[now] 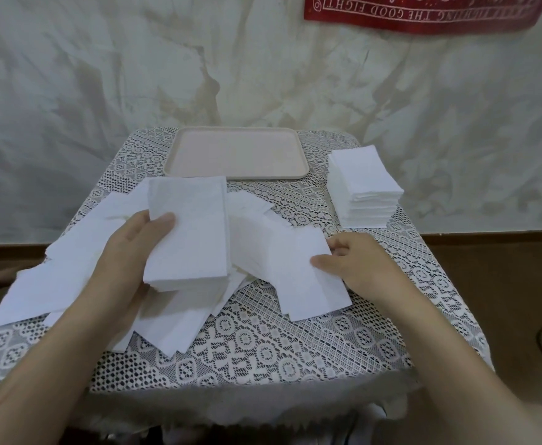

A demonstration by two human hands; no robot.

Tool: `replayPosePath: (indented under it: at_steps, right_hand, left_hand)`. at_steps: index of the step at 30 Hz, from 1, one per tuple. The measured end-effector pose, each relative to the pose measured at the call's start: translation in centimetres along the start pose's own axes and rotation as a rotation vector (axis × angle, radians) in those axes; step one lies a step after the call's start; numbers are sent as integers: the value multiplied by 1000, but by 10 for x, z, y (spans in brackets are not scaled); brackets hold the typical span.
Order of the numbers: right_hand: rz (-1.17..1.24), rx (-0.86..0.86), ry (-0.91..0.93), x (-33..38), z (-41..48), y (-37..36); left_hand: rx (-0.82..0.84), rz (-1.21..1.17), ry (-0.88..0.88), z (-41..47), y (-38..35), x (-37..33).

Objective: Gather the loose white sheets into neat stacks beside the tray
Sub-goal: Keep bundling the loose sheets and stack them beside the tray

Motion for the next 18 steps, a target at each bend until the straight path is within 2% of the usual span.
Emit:
replayPosePath:
  at_steps: [5,11,14,18]
  right_hand:
    - [5,-42,52,0,7,-1]
    - [20,-5,164,12,11,-7]
    - [-29,-72,182,14,18,-2]
    - [108,-128,199,16,28,6]
  left_hand:
    - [-1,14,0,1,-1,0]
    - [-26,20,5,5,3,0]
    - [-36,43,7,5,5,-1]
    - [-51,41,12,5,6,-1]
Point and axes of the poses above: each hand's wrist, its own z-axis towards the middle knuckle, its own y-axis out of the back of the hand, x = y × z, the point moved 7 cm from there along z, towards the middle knuckle, and after that the axes turned 14 degrees about -z, right-handed, at the moved point
